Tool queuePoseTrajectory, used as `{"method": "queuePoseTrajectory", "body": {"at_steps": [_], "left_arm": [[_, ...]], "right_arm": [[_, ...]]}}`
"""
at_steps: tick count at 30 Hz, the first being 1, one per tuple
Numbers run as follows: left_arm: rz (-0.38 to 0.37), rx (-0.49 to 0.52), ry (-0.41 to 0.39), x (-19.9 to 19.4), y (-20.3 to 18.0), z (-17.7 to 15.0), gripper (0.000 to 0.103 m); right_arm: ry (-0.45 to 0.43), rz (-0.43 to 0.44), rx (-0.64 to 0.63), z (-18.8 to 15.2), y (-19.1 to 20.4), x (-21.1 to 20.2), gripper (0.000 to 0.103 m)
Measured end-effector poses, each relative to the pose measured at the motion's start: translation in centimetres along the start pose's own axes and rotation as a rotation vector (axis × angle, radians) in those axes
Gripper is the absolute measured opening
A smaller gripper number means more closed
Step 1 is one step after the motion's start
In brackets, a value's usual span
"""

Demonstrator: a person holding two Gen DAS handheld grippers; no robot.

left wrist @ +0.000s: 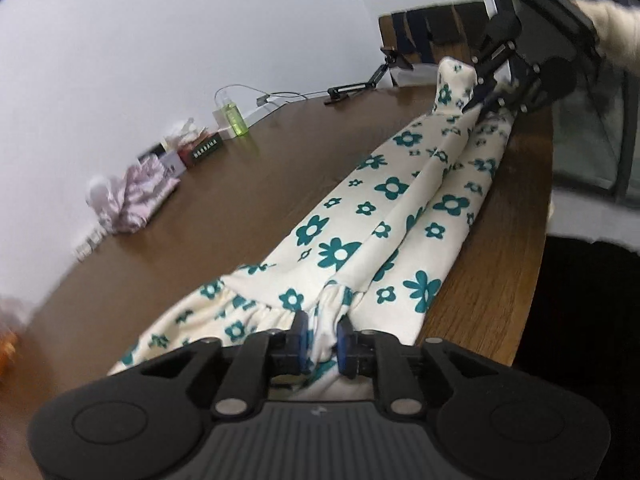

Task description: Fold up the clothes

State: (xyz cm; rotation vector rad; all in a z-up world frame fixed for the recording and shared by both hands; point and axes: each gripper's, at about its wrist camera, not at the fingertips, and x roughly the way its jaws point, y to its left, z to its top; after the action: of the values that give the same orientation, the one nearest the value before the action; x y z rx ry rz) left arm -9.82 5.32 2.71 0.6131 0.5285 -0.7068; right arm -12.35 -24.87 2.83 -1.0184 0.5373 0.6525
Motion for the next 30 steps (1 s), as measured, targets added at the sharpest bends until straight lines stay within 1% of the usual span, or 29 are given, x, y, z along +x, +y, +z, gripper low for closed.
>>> {"method": "queuePoseTrajectory", "body": {"at_steps": [1,2,3,4,6,7,8,9,10,12,13,14,15,16,17,18,19,20,22,23,25,26,27,28,29,30], "left_arm": [[-0.021,-0.021,0.003,-0.5,0.5,-0.2,0.019],[-0.037,-0.043,-0.001,-1.2,1.1,-0.4,0.022],[-0.052,-0.065,-0.007,-2.2,1.7,-0.6,0.027],[-0.067,-0.088,-0.014,-3.2,2.3,-0.8,0.028],[-0.085,-0.143,-0.041,-5.1,3.4,-0.5,0.032],[-0.067,-0.175,-0.08,-5.7,4.0,-0.1,0.032],[-0.048,-0.206,-0.119,-6.3,4.5,0.4,0.034],[-0.028,-0.243,-0.162,-6.2,4.9,1.1,0.04],[0.001,-0.289,-0.192,-5.8,5.2,1.9,0.042],[0.022,-0.37,-0.214,-3.5,4.9,3.5,0.042],[0.025,-0.406,-0.218,-2.2,4.5,4.2,0.042],[-0.009,-0.432,-0.2,-0.7,3.9,4.4,0.041],[-0.042,-0.456,-0.18,0.7,3.4,4.6,0.041],[-0.054,-0.47,-0.156,1.5,3.0,4.2,0.041],[-0.065,-0.484,-0.132,2.2,2.6,3.9,0.041],[-0.076,-0.498,-0.108,3.0,2.2,3.5,0.041],[-0.088,-0.512,-0.084,3.7,1.8,3.2,0.04],[-0.098,-0.525,-0.061,4.5,1.4,2.8,0.041],[-0.099,-0.535,-0.067,4.5,1.1,2.3,0.041],[-0.093,-0.53,-0.067,4.5,0.9,2.1,0.041],[-0.083,-0.518,-0.065,4.5,0.7,2.0,0.041],[-0.081,-0.519,-0.064,4.5,0.8,2.0,0.041],[-0.082,-0.523,-0.065,4.8,0.9,1.9,0.041],[-0.081,-0.526,-0.069,4.7,0.9,1.7,0.041],[-0.079,-0.527,-0.072,4.5,0.9,1.7,0.041],[-0.078,-0.527,-0.076,4.4,1.0,1.7,0.041]], "right_arm": [[-0.003,0.008,0.012,0.0,-0.2,-0.3,0.012],[-0.006,0.03,0.043,-0.2,-0.7,-0.9,0.018],[-0.01,0.053,0.074,-0.4,-1.1,-1.5,0.029],[-0.034,0.08,0.114,-0.6,-1.7,-2.4,0.033],[-0.138,0.11,0.248,-1.1,-3.5,-4.6,0.034],[-0.189,0.114,0.318,-1.5,-4.5,-5.4,0.034],[-0.222,0.08,0.393,-1.6,-5.4,-5.6,0.033],[-0.254,0.044,0.467,-1.8,-6.4,-5.7,0.033],[-0.285,0.007,0.542,-1.9,-7.3,-5.9,0.033],[-0.27,-0.043,0.682,-1.6,-8.1,-3.9,0.032],[-0.238,-0.043,0.742,-1.4,-8.0,-2.4,0.031],[-0.203,-0.049,0.772,-1.5,-7.3,-1.2,0.029],[-0.167,-0.055,0.8,-1.6,-6.7,-0.1,0.029],[-0.131,-0.061,0.828,-1.8,-6.1,1.1,0.029],[-0.102,-0.098,0.863,-2.4,-5.5,1.6,0.029],[-0.094,-0.14,0.928,-3.6,-5.0,1.8,0.025],[-0.086,-0.181,0.995,-4.8,-4.6,1.9,0.023],[-0.092,-0.19,1.064,-5.9,-4.2,1.9,0.021],[-0.132,-0.201,1.111,-6.3,-4.3,1.1,0.02],[-0.152,-0.206,1.134,-6.5,-4.4,0.7,0.022],[-0.192,-0.217,1.18,-6.9,-4.5,-0.1,0.029],[-0.214,-0.238,1.201,-7.1,-5.1,-1.0,0.038],[-0.218,-0.256,1.206,-7.3,-5.7,-1.5,0.04],[-0.221,-0.273,1.212,-7.6,-6.3,-2.0,0.04],[-0.225,-0.291,1.217,-7.8,-6.9,-2.5,0.034],[-0.192,-0.281,1.203,-7.9,-7.1,-2.0,0.016]]}}
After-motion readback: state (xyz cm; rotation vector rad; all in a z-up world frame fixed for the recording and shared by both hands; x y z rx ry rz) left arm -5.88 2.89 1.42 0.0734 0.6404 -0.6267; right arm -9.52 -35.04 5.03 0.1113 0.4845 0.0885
